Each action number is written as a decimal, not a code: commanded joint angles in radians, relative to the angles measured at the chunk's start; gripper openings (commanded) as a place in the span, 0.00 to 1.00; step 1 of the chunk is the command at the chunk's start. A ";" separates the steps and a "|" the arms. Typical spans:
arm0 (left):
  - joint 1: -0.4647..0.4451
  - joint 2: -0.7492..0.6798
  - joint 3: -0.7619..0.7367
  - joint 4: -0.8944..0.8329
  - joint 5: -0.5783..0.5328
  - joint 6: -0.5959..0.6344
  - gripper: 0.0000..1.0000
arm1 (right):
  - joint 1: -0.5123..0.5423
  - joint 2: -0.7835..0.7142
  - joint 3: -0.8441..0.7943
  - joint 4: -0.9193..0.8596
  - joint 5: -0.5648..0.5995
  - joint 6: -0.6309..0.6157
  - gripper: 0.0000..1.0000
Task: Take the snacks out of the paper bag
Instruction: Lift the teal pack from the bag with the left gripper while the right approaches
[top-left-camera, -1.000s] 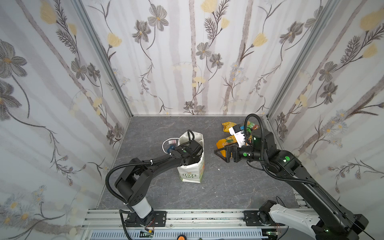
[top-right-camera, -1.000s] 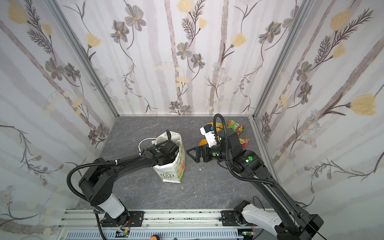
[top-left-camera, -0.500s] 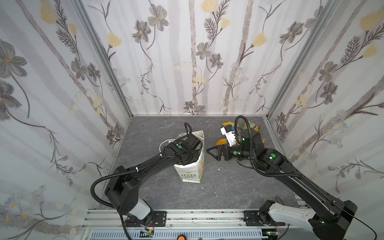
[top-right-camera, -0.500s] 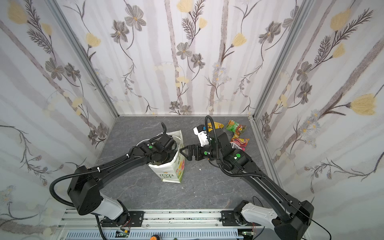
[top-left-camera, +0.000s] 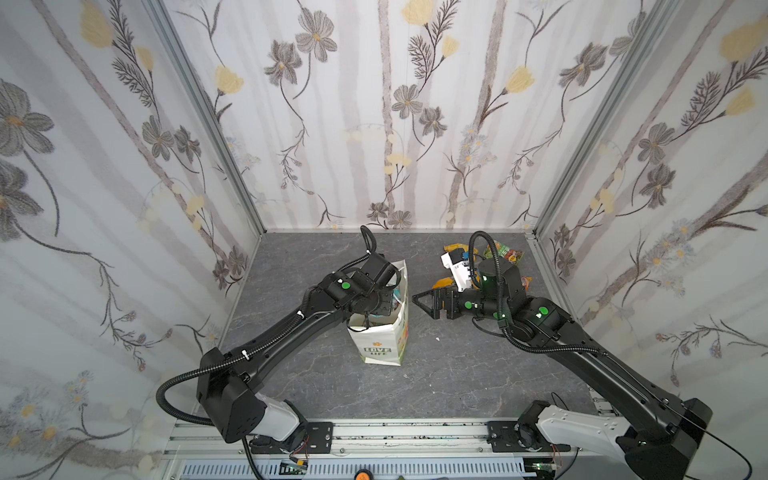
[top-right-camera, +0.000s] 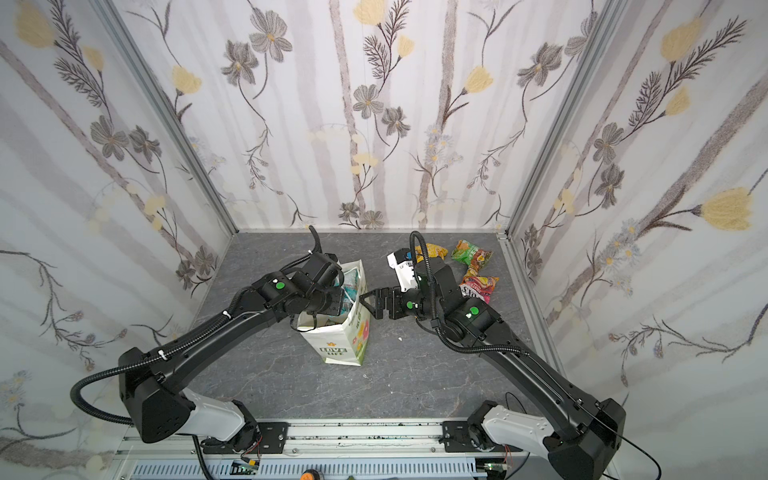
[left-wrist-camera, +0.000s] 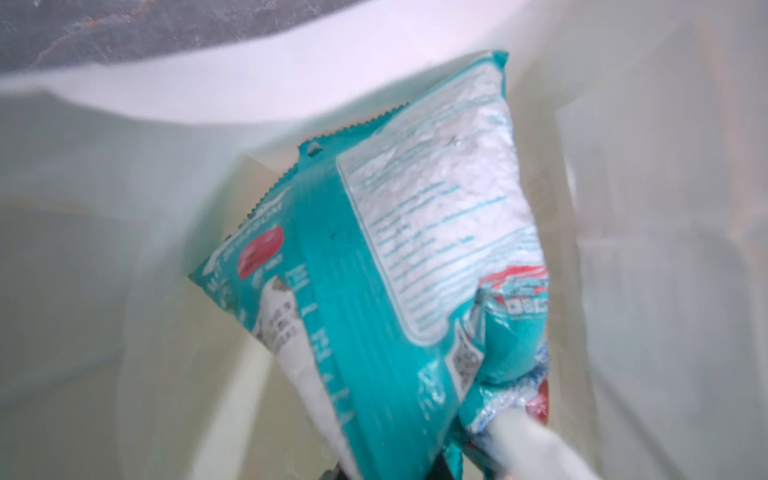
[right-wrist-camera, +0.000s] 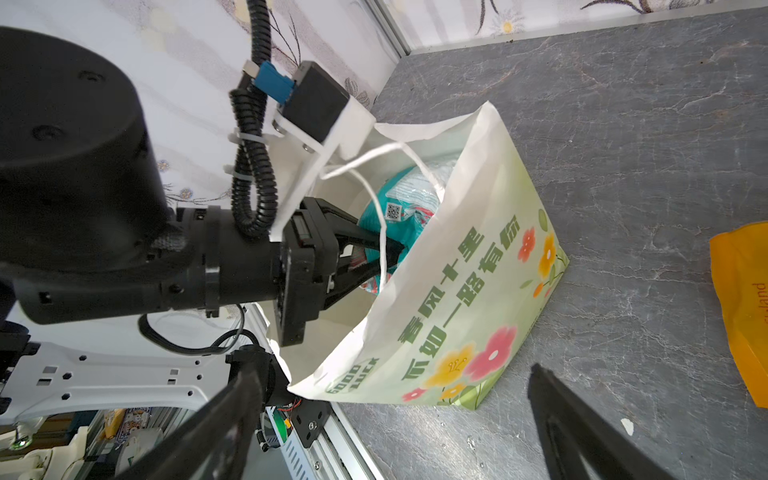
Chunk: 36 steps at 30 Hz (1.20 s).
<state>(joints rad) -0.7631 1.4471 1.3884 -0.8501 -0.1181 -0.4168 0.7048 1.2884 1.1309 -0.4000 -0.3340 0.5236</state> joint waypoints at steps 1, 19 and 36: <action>0.001 -0.010 0.033 -0.026 -0.044 0.018 0.00 | 0.000 -0.001 -0.002 0.033 0.016 0.013 0.99; 0.002 0.007 0.228 -0.126 -0.144 0.109 0.00 | 0.001 0.004 -0.008 0.068 -0.013 0.027 0.99; 0.002 0.027 0.434 -0.250 -0.221 0.189 0.00 | 0.019 0.115 0.024 0.141 -0.027 0.037 0.99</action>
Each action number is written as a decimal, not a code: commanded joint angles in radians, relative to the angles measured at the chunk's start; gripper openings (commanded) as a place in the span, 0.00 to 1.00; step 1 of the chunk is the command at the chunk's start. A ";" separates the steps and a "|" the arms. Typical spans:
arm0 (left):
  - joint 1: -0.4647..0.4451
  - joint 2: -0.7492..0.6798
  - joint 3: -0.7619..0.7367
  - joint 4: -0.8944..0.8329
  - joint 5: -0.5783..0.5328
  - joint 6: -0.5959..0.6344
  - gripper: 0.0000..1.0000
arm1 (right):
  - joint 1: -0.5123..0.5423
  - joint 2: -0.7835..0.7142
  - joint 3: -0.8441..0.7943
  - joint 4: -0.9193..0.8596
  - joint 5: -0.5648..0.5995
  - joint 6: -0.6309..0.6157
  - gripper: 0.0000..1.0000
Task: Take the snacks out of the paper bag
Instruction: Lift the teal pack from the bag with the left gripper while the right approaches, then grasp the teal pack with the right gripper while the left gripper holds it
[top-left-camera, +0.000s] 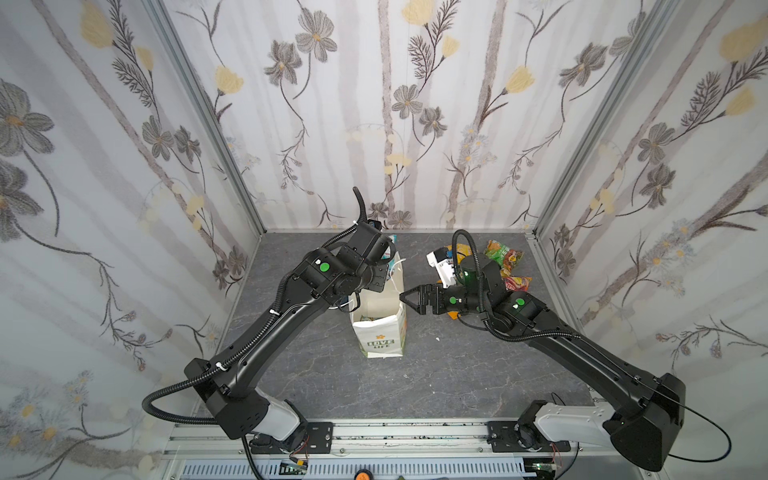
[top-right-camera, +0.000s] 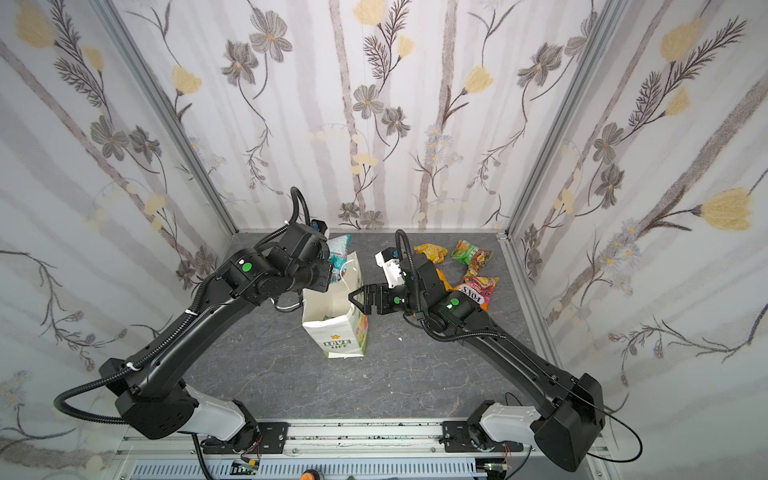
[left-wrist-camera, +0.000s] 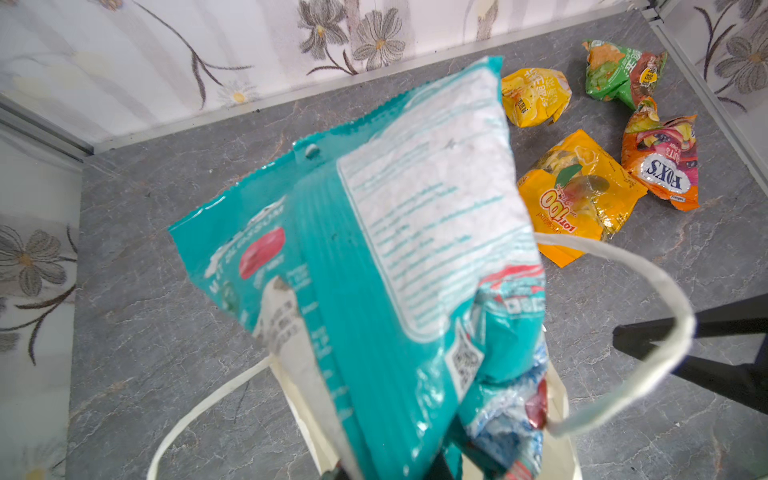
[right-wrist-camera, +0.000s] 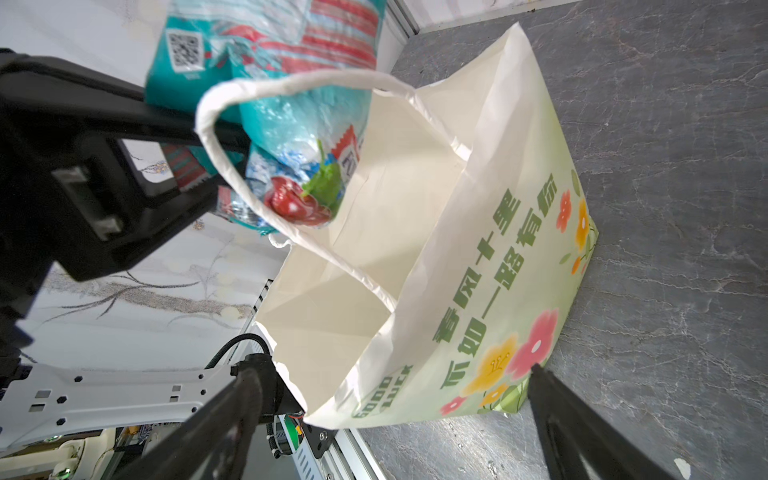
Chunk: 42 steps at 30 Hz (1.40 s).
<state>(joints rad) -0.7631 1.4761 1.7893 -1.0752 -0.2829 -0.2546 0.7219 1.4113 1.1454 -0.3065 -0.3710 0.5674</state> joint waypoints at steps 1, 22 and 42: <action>0.002 -0.004 0.049 -0.030 -0.064 0.030 0.00 | 0.002 -0.017 0.011 0.047 0.017 -0.006 0.99; -0.171 -0.096 0.070 0.272 0.080 0.057 0.00 | -0.115 -0.196 0.005 0.409 -0.067 0.226 0.99; -0.203 -0.029 0.111 0.278 0.025 0.054 0.13 | -0.110 -0.126 -0.010 0.498 -0.128 0.308 0.15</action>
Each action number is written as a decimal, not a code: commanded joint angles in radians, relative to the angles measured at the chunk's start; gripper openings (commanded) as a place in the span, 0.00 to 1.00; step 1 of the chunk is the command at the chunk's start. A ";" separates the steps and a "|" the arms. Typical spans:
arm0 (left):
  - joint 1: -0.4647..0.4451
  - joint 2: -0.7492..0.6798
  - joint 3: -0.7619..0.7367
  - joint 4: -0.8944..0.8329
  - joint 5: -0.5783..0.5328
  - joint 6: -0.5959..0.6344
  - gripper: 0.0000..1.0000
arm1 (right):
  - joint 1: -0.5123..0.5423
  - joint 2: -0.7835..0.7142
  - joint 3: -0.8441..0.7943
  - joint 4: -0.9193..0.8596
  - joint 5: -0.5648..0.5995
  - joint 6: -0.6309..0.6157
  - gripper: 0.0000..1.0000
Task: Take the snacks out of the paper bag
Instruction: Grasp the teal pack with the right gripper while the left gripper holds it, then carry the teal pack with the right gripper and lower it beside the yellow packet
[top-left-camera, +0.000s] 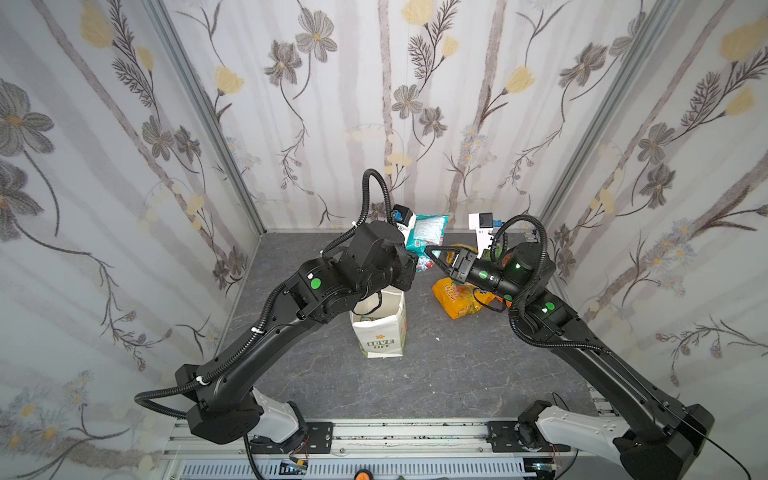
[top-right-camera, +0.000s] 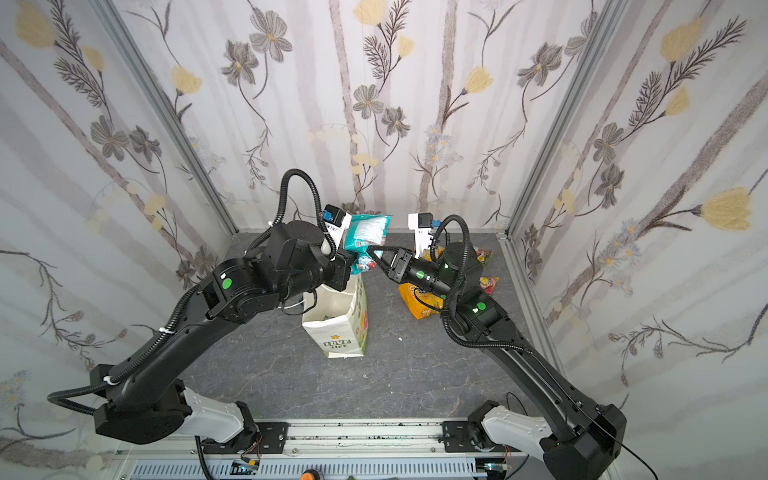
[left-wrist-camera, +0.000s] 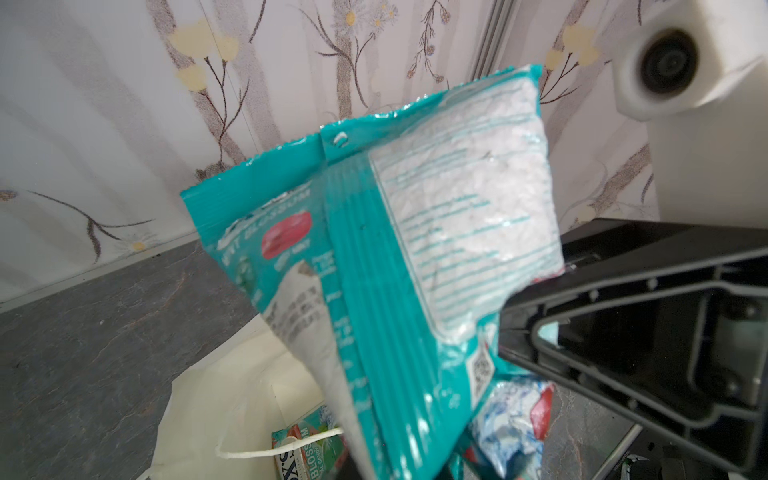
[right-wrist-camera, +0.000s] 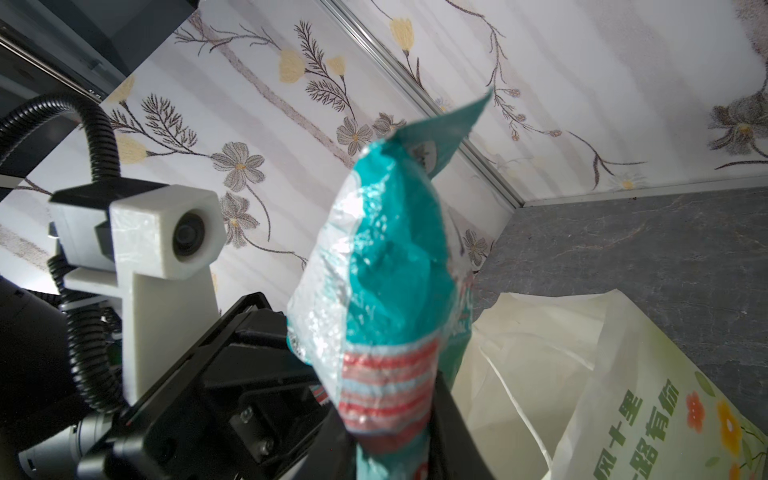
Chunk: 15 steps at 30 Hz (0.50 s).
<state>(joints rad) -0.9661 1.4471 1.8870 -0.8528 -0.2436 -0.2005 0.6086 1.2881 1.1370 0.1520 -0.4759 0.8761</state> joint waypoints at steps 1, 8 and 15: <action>0.000 -0.001 0.014 0.058 -0.014 0.001 0.16 | 0.002 -0.002 0.000 0.037 -0.023 -0.003 0.11; -0.002 -0.044 -0.008 0.070 0.006 0.009 0.47 | -0.025 -0.012 0.019 -0.004 -0.034 -0.032 0.00; -0.004 -0.157 -0.133 0.122 0.109 0.062 0.76 | -0.133 -0.055 0.026 -0.131 -0.100 -0.105 0.00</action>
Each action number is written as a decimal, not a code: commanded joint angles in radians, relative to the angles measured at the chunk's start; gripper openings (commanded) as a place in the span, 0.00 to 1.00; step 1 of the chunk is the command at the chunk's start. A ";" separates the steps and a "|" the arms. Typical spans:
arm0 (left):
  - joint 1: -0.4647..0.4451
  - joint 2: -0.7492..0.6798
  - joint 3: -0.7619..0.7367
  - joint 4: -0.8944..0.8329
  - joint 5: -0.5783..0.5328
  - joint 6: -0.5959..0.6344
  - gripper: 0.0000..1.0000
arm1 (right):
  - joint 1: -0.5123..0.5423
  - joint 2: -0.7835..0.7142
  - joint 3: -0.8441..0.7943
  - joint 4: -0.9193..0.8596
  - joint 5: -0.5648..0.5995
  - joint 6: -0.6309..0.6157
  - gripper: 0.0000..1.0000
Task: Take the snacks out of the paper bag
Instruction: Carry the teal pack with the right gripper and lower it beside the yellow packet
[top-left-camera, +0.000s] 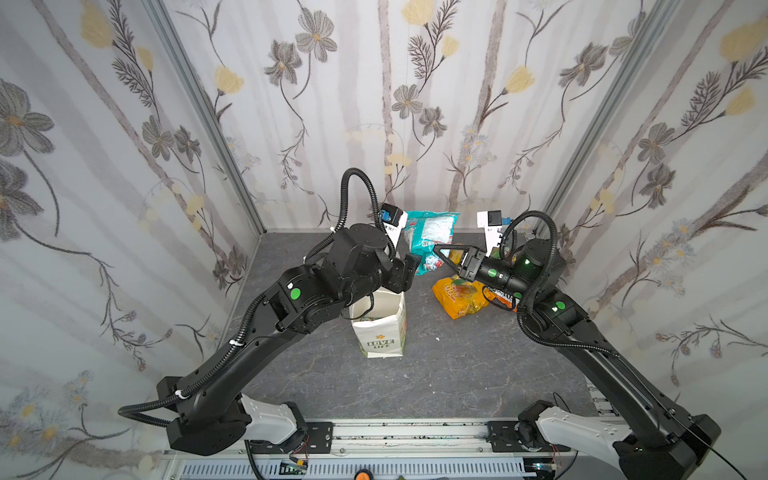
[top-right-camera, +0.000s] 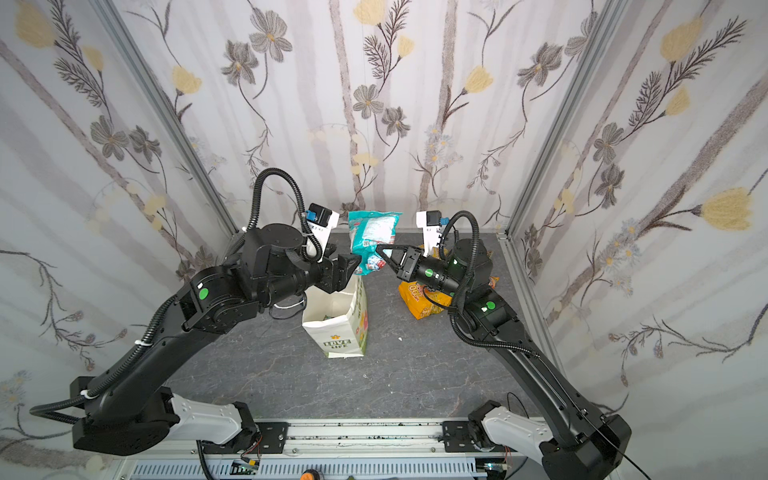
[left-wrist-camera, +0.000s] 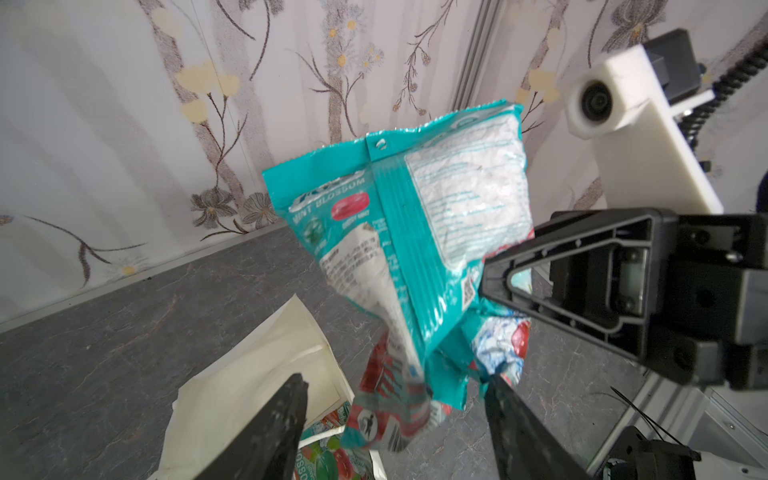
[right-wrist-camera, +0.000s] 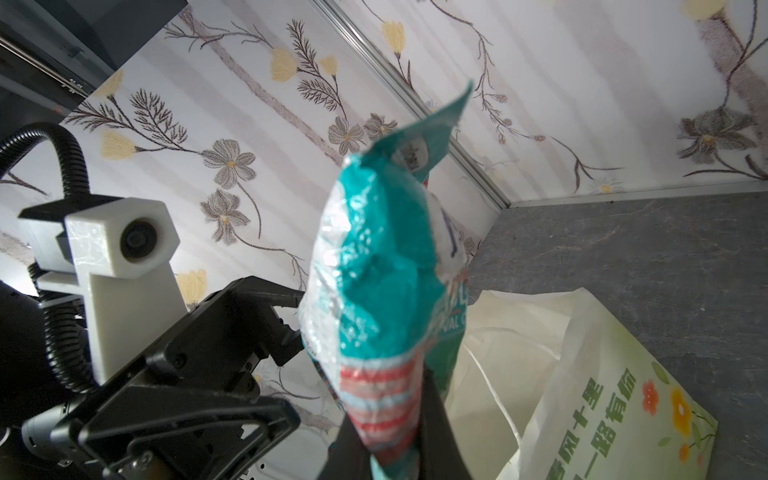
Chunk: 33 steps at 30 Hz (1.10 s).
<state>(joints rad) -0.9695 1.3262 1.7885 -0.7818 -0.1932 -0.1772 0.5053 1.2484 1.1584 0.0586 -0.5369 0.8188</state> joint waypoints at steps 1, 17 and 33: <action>-0.002 -0.058 -0.062 0.054 0.080 0.051 0.81 | -0.056 -0.031 -0.007 -0.062 -0.052 -0.061 0.00; -0.002 -0.268 -0.374 0.051 0.132 0.064 1.00 | -0.395 -0.287 -0.499 -0.255 -0.118 -0.167 0.00; -0.002 -0.266 -0.385 0.055 0.129 0.079 1.00 | -0.396 -0.073 -0.792 -0.095 -0.039 -0.230 0.00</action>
<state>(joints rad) -0.9714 1.0618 1.4014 -0.7521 -0.0666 -0.1081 0.1101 1.1435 0.3794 -0.1329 -0.5919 0.6270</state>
